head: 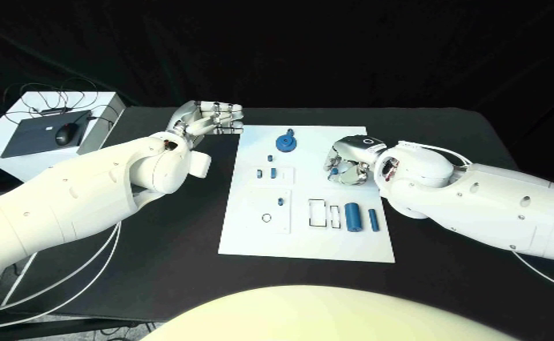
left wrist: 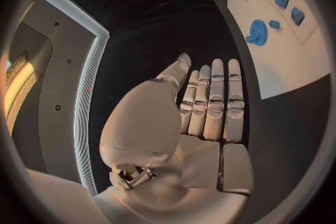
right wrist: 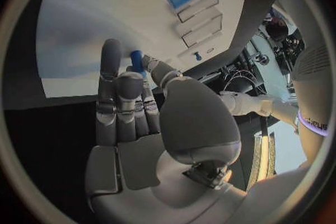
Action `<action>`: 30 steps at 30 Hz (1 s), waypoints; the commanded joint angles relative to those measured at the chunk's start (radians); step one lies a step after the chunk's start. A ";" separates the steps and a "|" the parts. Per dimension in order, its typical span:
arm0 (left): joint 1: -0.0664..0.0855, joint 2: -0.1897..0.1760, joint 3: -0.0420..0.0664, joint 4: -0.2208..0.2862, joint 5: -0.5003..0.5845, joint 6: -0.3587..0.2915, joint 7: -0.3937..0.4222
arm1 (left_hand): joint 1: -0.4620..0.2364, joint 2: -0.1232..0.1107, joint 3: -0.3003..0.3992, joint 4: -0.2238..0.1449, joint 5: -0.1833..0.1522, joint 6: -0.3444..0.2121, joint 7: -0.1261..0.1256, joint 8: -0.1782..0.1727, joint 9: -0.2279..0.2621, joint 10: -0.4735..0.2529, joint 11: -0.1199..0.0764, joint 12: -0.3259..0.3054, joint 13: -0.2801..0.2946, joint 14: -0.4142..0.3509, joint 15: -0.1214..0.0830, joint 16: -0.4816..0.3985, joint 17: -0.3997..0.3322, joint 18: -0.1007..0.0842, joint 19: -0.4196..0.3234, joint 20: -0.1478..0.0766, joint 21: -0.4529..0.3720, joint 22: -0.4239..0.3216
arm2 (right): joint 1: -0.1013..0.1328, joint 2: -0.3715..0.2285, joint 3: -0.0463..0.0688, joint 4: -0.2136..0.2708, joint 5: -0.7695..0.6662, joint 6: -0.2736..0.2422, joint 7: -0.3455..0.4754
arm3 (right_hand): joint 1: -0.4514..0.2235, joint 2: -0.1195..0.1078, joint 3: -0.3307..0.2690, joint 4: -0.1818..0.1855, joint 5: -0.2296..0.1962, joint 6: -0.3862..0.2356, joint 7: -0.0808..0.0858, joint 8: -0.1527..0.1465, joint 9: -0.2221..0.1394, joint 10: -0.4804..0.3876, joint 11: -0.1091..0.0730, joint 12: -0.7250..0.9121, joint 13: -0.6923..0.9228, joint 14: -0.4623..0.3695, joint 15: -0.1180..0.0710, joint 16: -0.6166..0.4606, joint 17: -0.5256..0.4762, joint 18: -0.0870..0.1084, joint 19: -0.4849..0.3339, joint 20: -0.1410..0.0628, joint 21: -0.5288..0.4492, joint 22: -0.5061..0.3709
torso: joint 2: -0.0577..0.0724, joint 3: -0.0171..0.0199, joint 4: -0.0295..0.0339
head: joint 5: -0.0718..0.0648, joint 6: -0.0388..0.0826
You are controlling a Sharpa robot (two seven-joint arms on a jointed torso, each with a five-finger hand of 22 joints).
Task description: Assemble the parts on the task board
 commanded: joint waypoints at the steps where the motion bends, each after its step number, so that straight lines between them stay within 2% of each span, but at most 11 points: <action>1: 0.000 0.000 0.001 0.003 0.004 0.002 0.012 | -0.006 0.000 0.002 0.006 -0.001 -0.001 0.001 0.002 0.000 -0.007 0.000 -0.002 0.000 -0.006 -0.003 -0.001 0.000 -0.009 0.006 0.001 0.007 -0.001 | -0.001 0.000 0.000 -0.003 -0.017 0.013 -0.013 | -0.001 -0.012 0.001 -0.001 -0.006 0.009 0.000 -0.003 0.000 -0.014 0.001 -0.005 -0.001 -0.001 -0.002 -0.005 0.000 0.014 -0.007 -0.002 0.005 0.002 | 0.000 -0.0001 0.0000 | 0.000 0.000; 18: 0.000 -0.001 0.001 0.003 0.005 0.002 0.013 | -0.007 0.000 0.002 0.008 -0.001 -0.001 0.002 0.002 0.000 -0.007 0.000 -0.002 0.000 -0.006 -0.003 -0.001 0.000 -0.009 0.006 0.001 0.007 -0.003 | -0.002 0.000 0.000 -0.003 -0.022 0.006 -0.015 | 0.003 -0.006 -0.001 0.001 -0.006 0.014 -0.001 -0.003 0.000 -0.003 -0.002 -0.003 -0.001 -0.001 -0.004 -0.004 0.001 0.017 -0.006 0.000 0.003 0.009 | 0.000 -0.0004 0.0007 | 0.001 0.000; 27: 0.000 0.000 0.001 0.003 0.006 0.004 0.011 | -0.005 0.000 0.003 0.008 -0.001 0.000 0.001 0.002 0.000 -0.006 0.000 -0.002 0.000 -0.005 -0.003 -0.001 0.000 -0.009 0.007 0.001 0.007 -0.004 | -0.003 0.000 0.000 0.002 -0.016 -0.013 -0.008 | 0.014 0.030 0.015 0.002 -0.009 0.042 -0.007 -0.003 0.002 0.081 -0.025 -0.007 0.000 0.002 -0.019 -0.005 0.002 0.007 -0.005 -0.011 0.003 0.016 | 0.000 -0.0002 0.0007 | 0.003 0.000; 29: 0.000 0.000 0.001 0.003 0.006 0.004 0.011 | -0.005 0.000 0.003 0.008 -0.001 0.000 0.001 0.002 0.000 -0.006 0.000 -0.002 0.000 -0.005 -0.003 -0.001 0.000 -0.009 0.007 0.001 0.007 -0.004 | -0.003 0.000 0.000 0.003 -0.016 -0.018 -0.008 | 0.020 0.042 0.022 0.001 -0.032 0.045 -0.009 -0.002 0.002 0.097 -0.031 -0.004 0.000 0.002 -0.022 -0.005 0.003 0.004 -0.005 -0.013 0.003 0.018 | 0.000 -0.0002 0.0005 | 0.004 0.000; 30: 0.000 0.000 0.001 0.003 0.006 0.005 0.011 | -0.005 0.000 0.003 0.008 -0.001 0.000 0.001 0.002 0.000 -0.006 0.000 -0.002 0.000 -0.005 -0.003 -0.001 0.000 -0.009 0.007 0.001 0.007 -0.004 | -0.003 0.000 0.000 0.003 -0.015 -0.020 -0.008 | 0.025 0.054 0.032 0.001 -0.064 0.055 -0.012 0.000 0.003 0.112 -0.036 -0.003 0.001 0.002 -0.025 -0.006 0.003 0.002 -0.006 -0.015 0.002 0.018 | 0.000 -0.0001 0.0005 | 0.004 0.000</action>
